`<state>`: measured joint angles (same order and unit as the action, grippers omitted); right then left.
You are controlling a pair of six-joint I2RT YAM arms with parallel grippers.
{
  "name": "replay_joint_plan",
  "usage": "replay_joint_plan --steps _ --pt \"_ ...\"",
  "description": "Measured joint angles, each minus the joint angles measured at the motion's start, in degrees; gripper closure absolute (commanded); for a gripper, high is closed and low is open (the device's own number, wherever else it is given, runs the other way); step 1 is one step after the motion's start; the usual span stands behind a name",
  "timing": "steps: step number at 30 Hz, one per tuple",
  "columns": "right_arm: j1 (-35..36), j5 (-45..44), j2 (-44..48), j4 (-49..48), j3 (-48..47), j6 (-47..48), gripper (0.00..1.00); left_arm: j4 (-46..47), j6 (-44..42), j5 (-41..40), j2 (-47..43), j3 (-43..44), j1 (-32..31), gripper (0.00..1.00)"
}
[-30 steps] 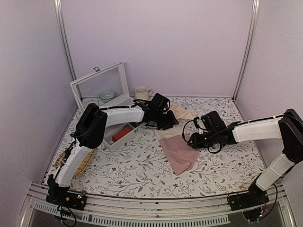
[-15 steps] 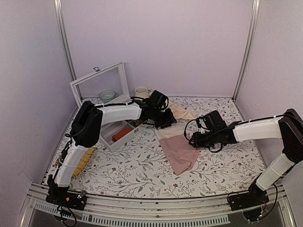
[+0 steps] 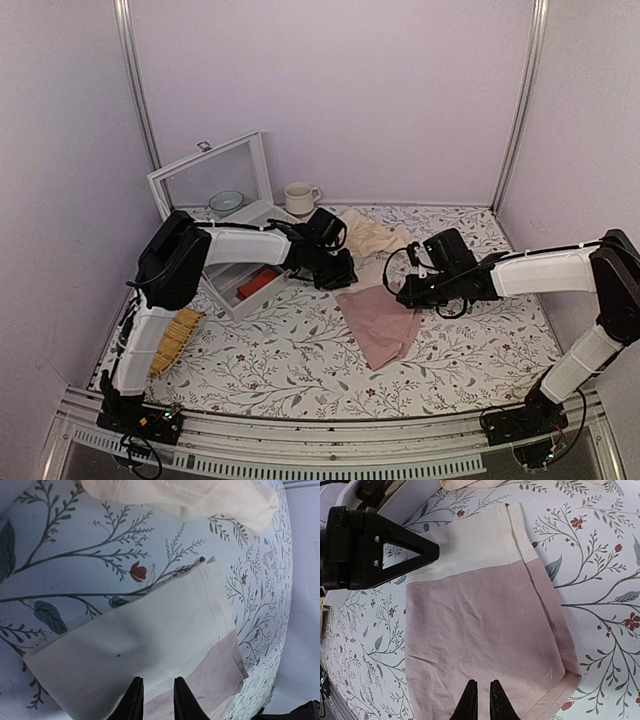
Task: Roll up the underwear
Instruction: Move the underwear to the center of the board.
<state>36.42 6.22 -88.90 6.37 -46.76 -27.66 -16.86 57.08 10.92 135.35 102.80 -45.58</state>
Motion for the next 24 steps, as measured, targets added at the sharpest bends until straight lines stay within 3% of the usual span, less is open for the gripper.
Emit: replay_joint_plan --steps 6,24 --pt "4.83 -0.2 -2.14 0.07 -2.75 -0.07 1.0 1.18 0.0 0.15 0.0 -0.52 -0.07 0.79" --pt "6.71 1.14 -12.96 -5.66 -3.04 -1.9 1.0 0.52 0.04 0.31 0.09 -1.14 -0.09 0.83"
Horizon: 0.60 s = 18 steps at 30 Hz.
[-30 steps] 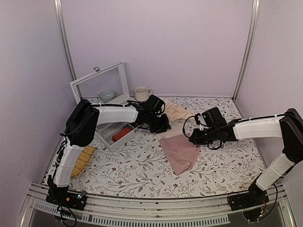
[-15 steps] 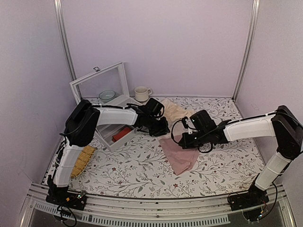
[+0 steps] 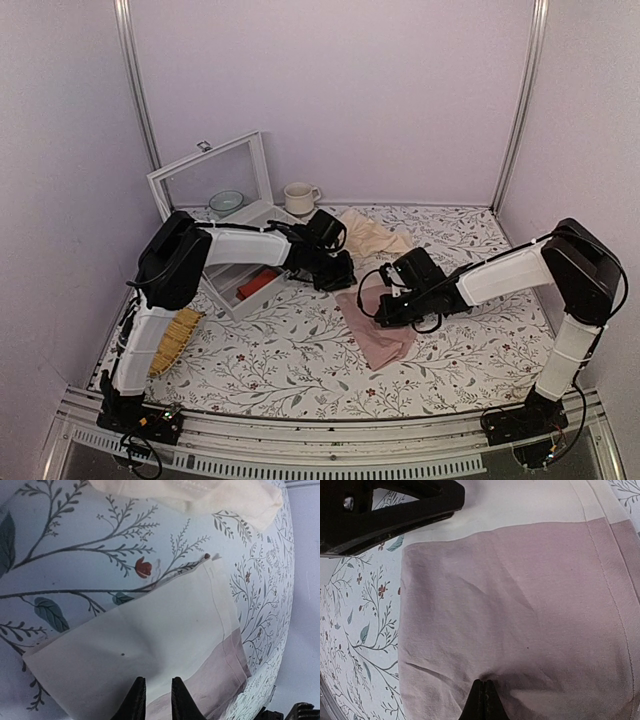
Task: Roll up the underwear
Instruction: Move the underwear to the center of the board.
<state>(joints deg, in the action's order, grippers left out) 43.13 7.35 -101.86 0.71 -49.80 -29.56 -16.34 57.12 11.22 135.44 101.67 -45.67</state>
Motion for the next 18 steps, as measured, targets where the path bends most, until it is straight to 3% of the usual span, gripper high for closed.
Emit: replay_joint_plan --steps 4,18 --pt "0.7 0.13 -0.17 -2.21 0.81 -0.46 1.0 -2.1 -0.31 -0.39 0.02 -0.17 0.0 1.0" --pt "9.46 -1.57 -0.22 -8.76 3.93 -4.44 1.0 -1.64 -2.47 -2.36 -5.79 -9.84 -0.22 1.0"
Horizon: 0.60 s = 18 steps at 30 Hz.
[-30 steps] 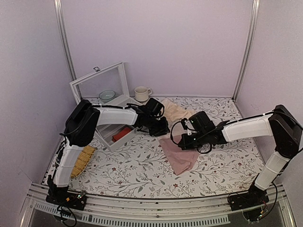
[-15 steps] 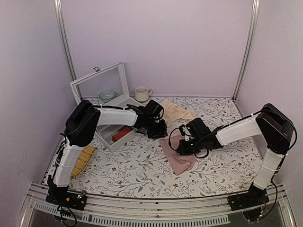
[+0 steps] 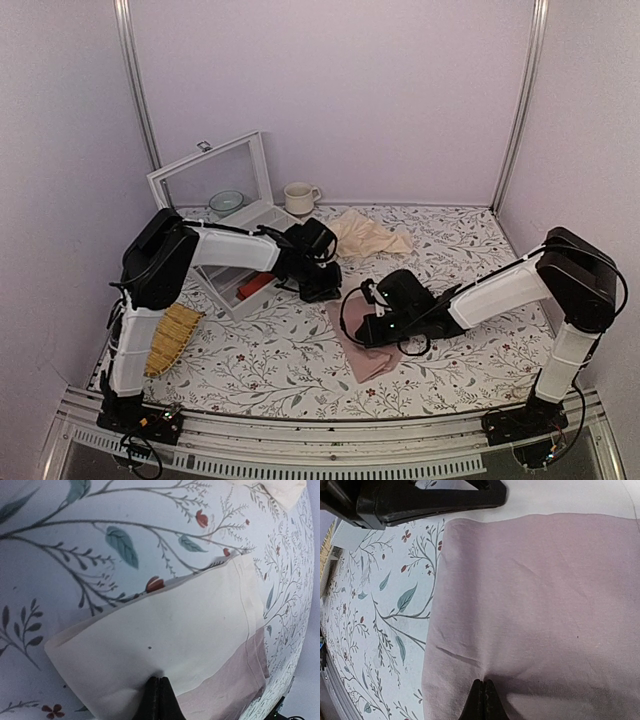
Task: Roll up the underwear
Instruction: Move the underwear to the center of the board.
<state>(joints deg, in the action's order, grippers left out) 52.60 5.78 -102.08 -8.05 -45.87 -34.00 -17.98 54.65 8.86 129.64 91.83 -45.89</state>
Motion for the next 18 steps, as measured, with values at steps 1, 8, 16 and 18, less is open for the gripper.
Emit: replay_joint_plan --steps 1,8,16,18 --pt "0.48 -0.15 0.02 -0.39 0.22 -0.44 1.0 -0.46 -0.2 -0.37 -0.9 -1.14 -0.09 1.0" --pt "4.28 -1.38 0.09 -2.12 1.18 -4.07 1.0 -2.36 -1.38 -2.34 -6.75 -8.7 -1.22 1.0" --pt "5.64 -4.11 2.16 1.66 1.25 -5.9 0.83 -6.78 -1.51 -3.82 -8.04 -7.61 -2.29 0.86" --pt "5.64 -5.25 3.48 4.48 0.83 -5.57 0.78 -8.39 -1.46 -4.24 -7.76 -4.79 -2.32 0.85"
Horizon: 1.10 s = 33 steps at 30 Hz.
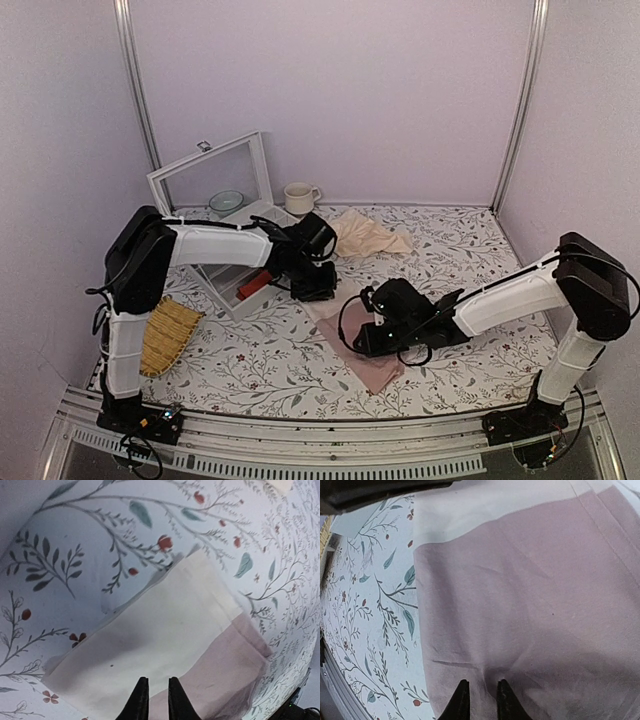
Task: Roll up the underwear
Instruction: Move the underwear to the center of the board, then pick up the underwear from the center of the board.
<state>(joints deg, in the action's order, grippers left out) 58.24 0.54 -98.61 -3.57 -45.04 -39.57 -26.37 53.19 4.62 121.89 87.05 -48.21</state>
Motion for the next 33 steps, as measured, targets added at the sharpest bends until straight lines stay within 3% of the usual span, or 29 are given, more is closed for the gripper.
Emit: replay_joint_plan --steps 7,13,18,22,28,33 --pt "-1.97 -1.84 7.21 5.92 -1.18 1.84 0.61 -2.05 0.72 -0.63 2.19 11.93 0.0 0.8" --pt "-10.64 -0.92 14.97 7.3 -1.01 5.35 0.5 -2.45 3.06 1.01 7.34 18.67 0.04 0.75" --pt "-18.1 1.77 16.33 7.56 -0.28 9.42 0.45 -3.28 5.38 2.97 11.43 19.98 0.09 0.66" --pt "-21.53 4.61 16.33 7.58 0.48 11.93 0.43 -3.69 6.73 3.93 13.68 21.44 0.11 0.64" --pt "-23.47 9.2 16.26 6.36 3.39 13.05 0.43 -4.42 7.52 4.04 14.01 23.02 0.11 0.57" --pt "-23.5 11.43 16.22 5.2 4.42 13.55 0.43 -4.68 8.11 3.93 14.03 23.96 0.28 0.58"
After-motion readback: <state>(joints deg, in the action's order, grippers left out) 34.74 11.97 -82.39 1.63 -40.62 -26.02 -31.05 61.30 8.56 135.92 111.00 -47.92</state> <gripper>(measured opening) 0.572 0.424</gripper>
